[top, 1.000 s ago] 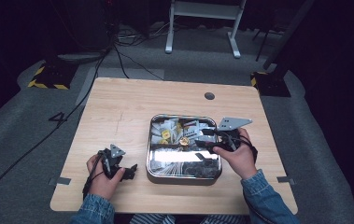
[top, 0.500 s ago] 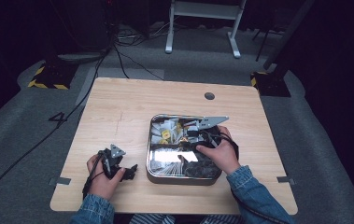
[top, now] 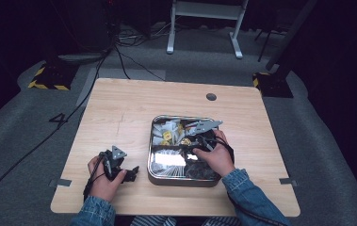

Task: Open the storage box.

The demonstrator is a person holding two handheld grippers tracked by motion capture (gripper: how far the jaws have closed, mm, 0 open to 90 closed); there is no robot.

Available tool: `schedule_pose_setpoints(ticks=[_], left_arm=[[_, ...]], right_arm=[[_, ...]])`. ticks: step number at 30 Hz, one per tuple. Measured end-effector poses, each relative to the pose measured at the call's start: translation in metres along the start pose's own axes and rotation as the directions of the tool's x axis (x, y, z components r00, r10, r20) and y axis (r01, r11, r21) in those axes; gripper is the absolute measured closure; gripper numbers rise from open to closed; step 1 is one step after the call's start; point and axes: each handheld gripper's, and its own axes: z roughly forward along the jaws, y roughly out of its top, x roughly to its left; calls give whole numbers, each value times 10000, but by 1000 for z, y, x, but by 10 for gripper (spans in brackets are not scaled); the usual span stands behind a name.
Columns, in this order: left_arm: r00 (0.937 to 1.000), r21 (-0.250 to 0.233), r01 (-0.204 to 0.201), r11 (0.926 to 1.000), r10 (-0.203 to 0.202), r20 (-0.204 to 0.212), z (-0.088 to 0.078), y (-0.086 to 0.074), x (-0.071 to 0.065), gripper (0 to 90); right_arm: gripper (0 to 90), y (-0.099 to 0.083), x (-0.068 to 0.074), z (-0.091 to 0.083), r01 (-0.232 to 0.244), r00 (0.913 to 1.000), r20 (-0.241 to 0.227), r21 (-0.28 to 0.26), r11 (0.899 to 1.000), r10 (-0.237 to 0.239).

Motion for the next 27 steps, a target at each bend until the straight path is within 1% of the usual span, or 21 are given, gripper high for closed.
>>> schedule_pose_setpoints(ticks=[16,22,27], left_arm=[[10000,-17,-25,10000,25,27,0,0,0,4],[10000,-28,-25,10000,25,19,0,0,-1,4],[10000,-26,-24,10000,24,21,0,0,0,4]], right_arm=[[586,0,1,0,-57,10000,55,-3,10000,57],[586,-1,1,0,-220,9997,85,-41,9997,220],[588,0,2,0,-250,9996,162,-54,9997,251]])
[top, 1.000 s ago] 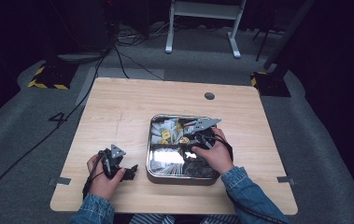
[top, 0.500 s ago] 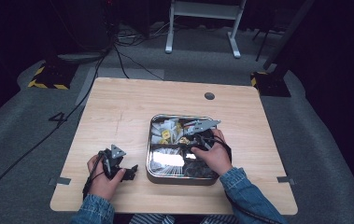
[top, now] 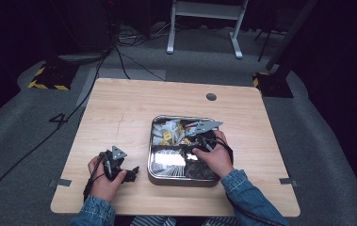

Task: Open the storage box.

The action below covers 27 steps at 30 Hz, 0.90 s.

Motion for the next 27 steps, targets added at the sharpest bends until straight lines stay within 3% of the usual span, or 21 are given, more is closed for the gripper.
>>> schedule_pose_setpoints(ticks=[11,27], left_arm=[[10000,18,11,10000,-11,59,0,0,0,1],[10000,21,2,10000,-2,60,0,0,0,1]], right_arm=[[589,8,1,-5,62,9998,166,188,9998,-65],[589,40,-2,-47,338,9994,126,-401,9986,-333]])
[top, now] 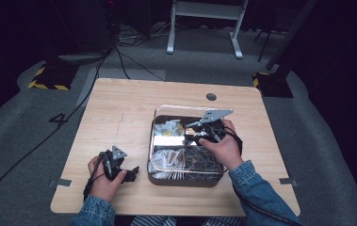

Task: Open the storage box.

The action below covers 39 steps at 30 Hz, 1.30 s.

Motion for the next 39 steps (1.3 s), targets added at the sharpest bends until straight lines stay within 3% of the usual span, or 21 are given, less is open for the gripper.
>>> schedule_pose_setpoints(ticks=[15,25,39], left_arm=[[10000,1,3,10000,-3,1,0,0,0,1],[10000,21,-54,10000,54,42,0,0,0,0],[9999,23,-99,9999,99,86,1,1,0,0]], right_arm=[[588,10,-11,-28,-120,9998,154,-485,9988,128],[589,-1,-35,-58,-420,9961,749,-558,9976,461],[589,-22,-70,-95,-965,9816,1592,-649,9932,1058]])
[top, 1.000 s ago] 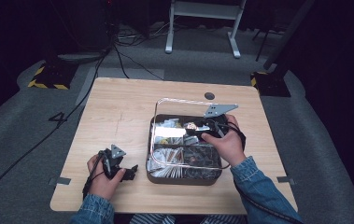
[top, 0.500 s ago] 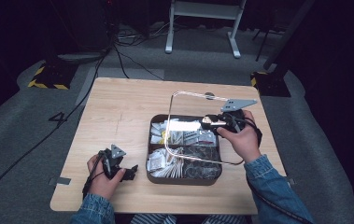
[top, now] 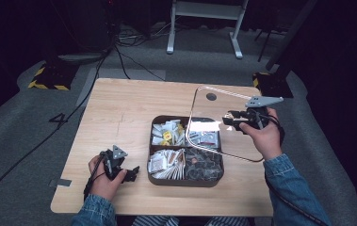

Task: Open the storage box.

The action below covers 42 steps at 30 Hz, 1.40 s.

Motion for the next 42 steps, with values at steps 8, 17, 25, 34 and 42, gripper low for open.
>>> schedule_pose_setpoints(ticks=[8,17,25,34,42], left_arm=[[10000,-12,21,10000,-21,1,0,0,0,1],[10000,-10,21,10000,-21,5,0,0,0,1],[10000,-11,21,10000,-21,2,0,0,0,1],[10000,-13,21,10000,-21,1,0,0,0,1],[10000,-13,23,10000,-23,2,0,0,0,1]], right_arm=[[589,-10,-23,-9,-223,9990,393,47,9997,221],[589,-29,-50,-15,-524,9966,655,196,9984,510],[589,-49,-74,-19,-759,9928,967,547,9956,703],[588,-75,-96,-15,-1177,9845,1417,959,9884,1035],[588,-94,-108,-13,-1393,9782,1710,1194,9830,1179]])
